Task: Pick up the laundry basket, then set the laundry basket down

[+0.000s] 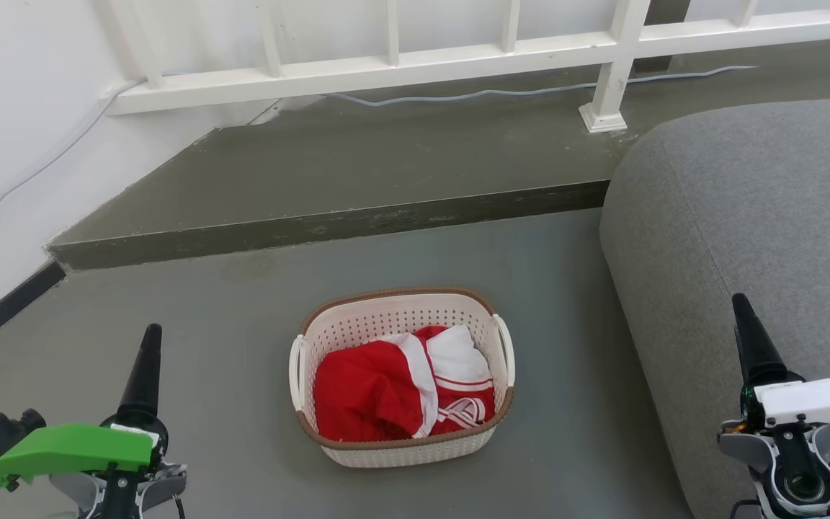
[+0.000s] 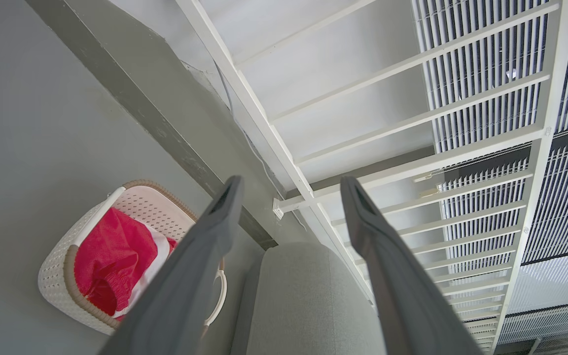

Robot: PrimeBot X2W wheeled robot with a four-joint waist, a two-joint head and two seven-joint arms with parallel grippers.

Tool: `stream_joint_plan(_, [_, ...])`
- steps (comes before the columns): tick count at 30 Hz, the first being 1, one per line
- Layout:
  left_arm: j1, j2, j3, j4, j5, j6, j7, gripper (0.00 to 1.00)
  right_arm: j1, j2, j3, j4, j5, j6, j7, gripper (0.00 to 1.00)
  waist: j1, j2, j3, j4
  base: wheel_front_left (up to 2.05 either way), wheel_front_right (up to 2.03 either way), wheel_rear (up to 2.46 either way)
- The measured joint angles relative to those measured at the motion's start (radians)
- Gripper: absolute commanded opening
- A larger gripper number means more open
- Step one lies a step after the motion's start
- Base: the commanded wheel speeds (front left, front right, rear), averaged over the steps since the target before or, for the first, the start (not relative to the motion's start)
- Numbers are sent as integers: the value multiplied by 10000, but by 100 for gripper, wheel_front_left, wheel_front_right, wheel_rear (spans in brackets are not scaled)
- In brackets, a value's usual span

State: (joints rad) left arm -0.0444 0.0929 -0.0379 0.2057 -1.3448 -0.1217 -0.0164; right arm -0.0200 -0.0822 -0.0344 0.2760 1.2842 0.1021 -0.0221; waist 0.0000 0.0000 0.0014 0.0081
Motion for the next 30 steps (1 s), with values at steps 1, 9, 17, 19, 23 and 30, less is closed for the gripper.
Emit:
stream_joint_plan(1, [0, 0, 0, 0, 0, 0, 0, 100, 0, 0, 0, 0, 0, 0, 0, 100, 0, 0, 0, 0, 0, 0, 0])
stream_joint_plan(9, [-65, 242, -336, -151, 1177, 0, -228, 100, -155, -328, 458, -159, -1455, -341, -224, 100, 0, 0, -3, 18, 0, 0, 0])
stream_joint_plan(17, [-161, 497, -708, -257, 2522, 140, -525, 100, -240, -508, 819, -403, -2796, -617, -493, 100, 0, 0, -8, 31, 0, 0, 0])
stream_joint_plan(19, [-165, 531, -803, -274, 2800, 207, -583, 100, -250, -543, 905, -449, -3170, -784, -560, 100, 0, 0, -10, 36, 0, 0, 0])
stream_joint_plan(23, [-172, 591, -1011, -339, 3461, 353, -731, 100, -287, -625, 1099, -533, -3793, -880, -671, 100, 0, 0, -15, 48, 0, 0, 0])
stream_joint_plan(30, [-174, 775, -1335, -529, 4675, 619, -918, 100, -286, -757, 1421, -617, -4911, -1135, -863, 100, 0, 0, -24, 77, 0, 0, 0])
